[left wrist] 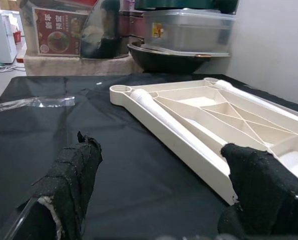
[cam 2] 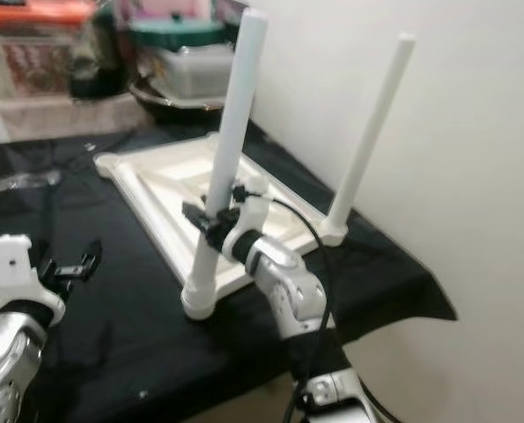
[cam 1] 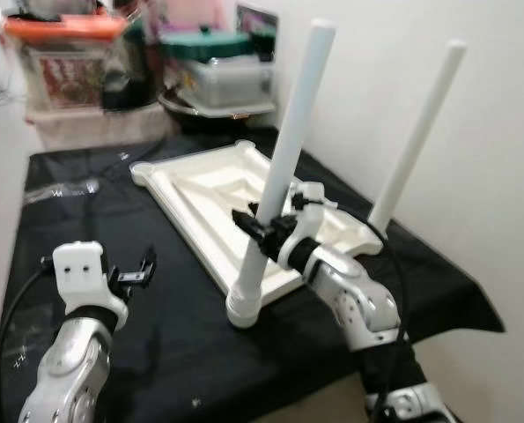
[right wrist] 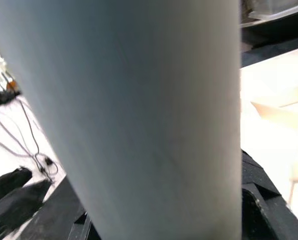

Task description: Building children table

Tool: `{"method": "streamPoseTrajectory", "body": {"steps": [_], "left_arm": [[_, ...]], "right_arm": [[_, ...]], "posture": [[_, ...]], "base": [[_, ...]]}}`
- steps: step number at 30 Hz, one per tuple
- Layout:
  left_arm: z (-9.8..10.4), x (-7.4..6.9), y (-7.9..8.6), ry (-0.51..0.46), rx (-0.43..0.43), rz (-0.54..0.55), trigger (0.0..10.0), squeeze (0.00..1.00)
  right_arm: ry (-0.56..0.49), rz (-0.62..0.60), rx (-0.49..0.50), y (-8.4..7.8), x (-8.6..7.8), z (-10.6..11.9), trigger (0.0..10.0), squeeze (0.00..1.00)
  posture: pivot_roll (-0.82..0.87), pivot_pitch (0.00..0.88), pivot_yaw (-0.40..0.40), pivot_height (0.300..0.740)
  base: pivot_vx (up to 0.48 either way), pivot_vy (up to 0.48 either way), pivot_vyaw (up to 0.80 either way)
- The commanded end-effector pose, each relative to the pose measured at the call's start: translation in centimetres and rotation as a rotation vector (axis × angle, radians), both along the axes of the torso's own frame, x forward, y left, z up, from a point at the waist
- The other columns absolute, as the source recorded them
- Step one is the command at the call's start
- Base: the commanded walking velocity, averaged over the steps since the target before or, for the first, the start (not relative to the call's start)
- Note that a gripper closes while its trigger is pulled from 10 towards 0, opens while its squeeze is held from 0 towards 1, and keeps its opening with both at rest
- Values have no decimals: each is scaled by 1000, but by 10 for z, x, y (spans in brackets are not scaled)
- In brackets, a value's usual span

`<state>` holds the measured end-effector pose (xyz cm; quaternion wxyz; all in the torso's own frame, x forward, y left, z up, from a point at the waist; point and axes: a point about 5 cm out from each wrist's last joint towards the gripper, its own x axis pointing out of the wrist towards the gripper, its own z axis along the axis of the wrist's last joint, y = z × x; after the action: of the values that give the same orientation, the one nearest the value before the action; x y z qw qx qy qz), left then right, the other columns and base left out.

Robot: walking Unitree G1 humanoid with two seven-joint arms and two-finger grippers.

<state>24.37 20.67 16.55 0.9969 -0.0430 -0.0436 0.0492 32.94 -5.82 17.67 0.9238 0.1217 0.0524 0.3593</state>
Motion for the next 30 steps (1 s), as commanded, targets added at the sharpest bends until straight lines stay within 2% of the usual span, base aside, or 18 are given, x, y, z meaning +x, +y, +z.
{"method": "streamPoseTrajectory", "body": {"steps": [1, 6, 14, 16, 23, 30], "left_arm": [[-5, 1, -1, 33, 6, 1, 10000, 0], [-6, 2, -1, 39, 9, 6, 10000, 0], [-6, 3, -1, 36, 16, 9, 10000, 0], [-5, 3, -2, 29, 31, 11, 10000, 0], [-3, 1, -3, 12, 42, -2, 10000, 0], [-5, 1, -6, 20, 72, -19, 10000, 0]], "right_arm": [[158, 40, -68, 7, -8, -36, 10000, 0], [141, 40, -74, 7, -7, -35, 10000, 0], [63, 135, -74, 18, -12, -27, 10000, 0], [10, 189, -96, 25, -14, -22, 10000, 0], [-25, 211, -120, 30, -12, -19, 10000, 0], [-39, 224, -136, 34, -12, -20, 10000, 0]], "posture": [[117, 0, -91, 740], [117, 0, -93, 740], [120, 0, -98, 740], [121, 0, -101, 740], [125, 0, -106, 740], [126, 0, -107, 740]], "base": [[0, 0, 0], [0, 0, 0], [0, 0, 0], [0, 0, 0], [0, 0, 0], [0, -103, 800]]}}
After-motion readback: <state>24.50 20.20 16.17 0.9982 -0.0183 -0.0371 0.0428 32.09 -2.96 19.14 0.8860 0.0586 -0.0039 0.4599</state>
